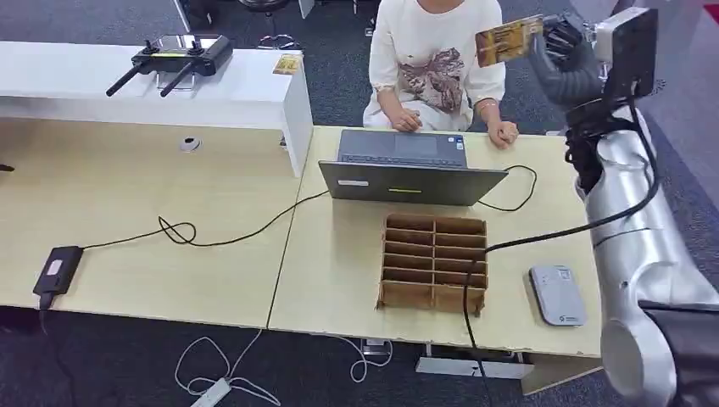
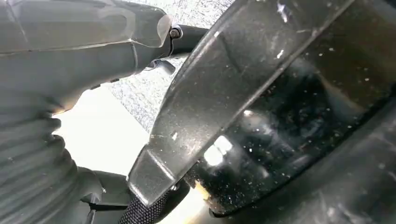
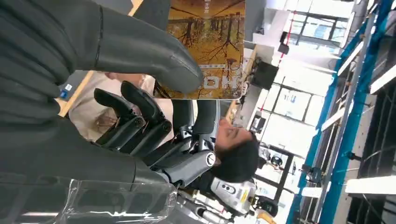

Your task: Pass the card to the sensor for recognition and then transmit it.

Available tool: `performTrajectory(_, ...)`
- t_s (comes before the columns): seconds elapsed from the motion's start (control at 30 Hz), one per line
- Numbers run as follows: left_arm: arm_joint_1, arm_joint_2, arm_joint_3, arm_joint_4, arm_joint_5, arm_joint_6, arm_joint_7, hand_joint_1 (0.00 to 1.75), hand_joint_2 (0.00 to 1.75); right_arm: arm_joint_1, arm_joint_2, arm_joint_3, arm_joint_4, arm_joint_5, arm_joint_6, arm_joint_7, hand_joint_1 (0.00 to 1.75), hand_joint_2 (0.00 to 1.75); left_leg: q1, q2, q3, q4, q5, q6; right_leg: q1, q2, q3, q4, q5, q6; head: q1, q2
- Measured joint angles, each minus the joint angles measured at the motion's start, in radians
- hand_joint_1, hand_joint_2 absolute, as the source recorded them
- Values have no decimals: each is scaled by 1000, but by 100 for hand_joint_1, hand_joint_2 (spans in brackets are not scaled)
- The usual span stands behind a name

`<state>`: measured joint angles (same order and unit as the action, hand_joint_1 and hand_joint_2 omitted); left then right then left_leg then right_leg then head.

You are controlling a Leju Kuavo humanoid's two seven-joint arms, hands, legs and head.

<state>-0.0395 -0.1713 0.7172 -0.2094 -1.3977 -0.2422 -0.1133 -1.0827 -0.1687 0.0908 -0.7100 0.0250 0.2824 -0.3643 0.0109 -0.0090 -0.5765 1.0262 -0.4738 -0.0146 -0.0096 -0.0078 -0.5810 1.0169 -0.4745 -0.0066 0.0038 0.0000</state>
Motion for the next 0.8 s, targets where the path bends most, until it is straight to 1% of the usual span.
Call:
performTrajectory(0.13, 0, 0, 0, 0, -2, 0, -1, 0, 175, 95, -110, 0, -82, -136, 63, 36, 175, 175, 0, -1, -1, 0, -1, 1, 0, -1, 0, 0, 0, 0, 0, 0)
performTrajectory(0.2, 0, 0, 0, 0, -3, 0, -2, 0, 175, 144, -174, 0, -125, -190, 96, 57, 175, 175, -1, -2, -1, 1, -1, 1, -1, -1, 0, -1, 0, 0, 0, 0)
performTrajectory(0.23, 0, 0, 0, 0, -5, 0, -2, 0, 175, 170, -197, 0, -142, -211, 106, 66, 175, 175, -1, -3, -2, 1, -1, 2, -1, -2, 0, -1, 0, 1, 0, 0)
performTrajectory(0.37, 2, 1, 0, 0, -10, 0, -11, 0, 175, 286, -344, -10, -240, -343, 178, 119, 175, 175, -1, -5, -3, 1, -2, 3, -1, -4, 0, -1, -1, 2, 0, 0)
performTrajectory(0.5, 2, 3, 0, 0, -12, 0, -17, 0, 175, 408, -475, -40, -322, -469, 245, 175, 175, 175, -1, -4, -3, 1, -3, 4, -1, -4, -1, -1, -2, 3, 0, 0)
performTrajectory(0.6, 2, 4, 0, 0, -13, 0, -19, 0, 175, 479, -556, -61, -359, -522, 282, 218, 175, 175, -1, -4, -4, 1, -3, 5, -1, -3, -1, -1, -2, 3, 0, 0)
performTrajectory(0.7, 2, 4, -2, 0, -18, 0, -19, 0, 175, 524, -632, -71, -374, -572, 319, 267, 175, 175, -1, -3, -4, 1, -4, 5, -1, -3, -1, -1, -2, 3, 0, 0)
performTrajectory(0.8, 1, 4, -2, 0, -21, 0, -23, 0, 175, 584, -717, -72, -396, -624, 337, 332, 175, 175, -1, -4, -5, 1, -4, 5, -1, -5, -1, -1, -2, 4, 0, 0)
